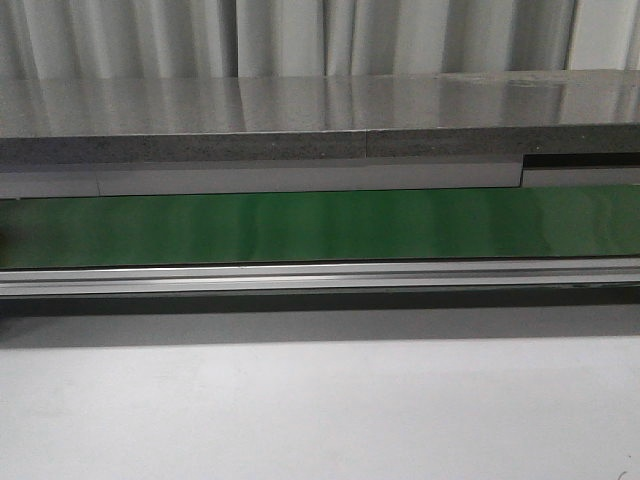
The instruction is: Move button from left to right
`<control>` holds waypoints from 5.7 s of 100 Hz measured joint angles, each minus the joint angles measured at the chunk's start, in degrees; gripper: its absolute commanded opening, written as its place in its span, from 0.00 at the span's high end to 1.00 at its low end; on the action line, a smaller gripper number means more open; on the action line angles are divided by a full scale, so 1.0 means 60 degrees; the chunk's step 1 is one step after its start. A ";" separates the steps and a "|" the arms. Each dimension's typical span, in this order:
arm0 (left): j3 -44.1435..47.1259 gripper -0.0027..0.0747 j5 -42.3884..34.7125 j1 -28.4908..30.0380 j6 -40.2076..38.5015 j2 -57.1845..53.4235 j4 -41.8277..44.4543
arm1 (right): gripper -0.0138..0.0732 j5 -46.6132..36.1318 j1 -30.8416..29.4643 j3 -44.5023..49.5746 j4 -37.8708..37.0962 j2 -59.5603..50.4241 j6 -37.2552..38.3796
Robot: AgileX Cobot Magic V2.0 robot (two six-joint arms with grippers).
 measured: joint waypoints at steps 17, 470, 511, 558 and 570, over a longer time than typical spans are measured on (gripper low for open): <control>0.0000 0.18 0.0074 0.0000 0.0318 -0.0664 -0.0630 | 0.92 0.0000 0.0000 0.0000 0.0000 0.0000 0.0000; 1.2484 0.99 -0.9615 -0.1860 0.0890 -1.5095 -0.1493 | 0.26 0.5498 0.0178 -0.7348 0.2100 0.8634 -0.0378; 1.2484 0.99 -0.9615 -0.1860 0.0890 -1.5095 -0.1493 | 0.26 0.5740 0.1661 -0.9597 0.2433 1.2315 -0.1535; 1.2484 0.99 -0.9615 -0.1860 0.0890 -1.5095 -0.1493 | 0.26 0.6155 0.1886 -1.1350 0.1411 1.5406 -0.2027; 1.2484 0.99 -0.9615 -0.1860 0.0890 -1.5095 -0.1493 | 0.26 0.6137 0.1886 -1.1428 0.0851 1.5755 -0.2042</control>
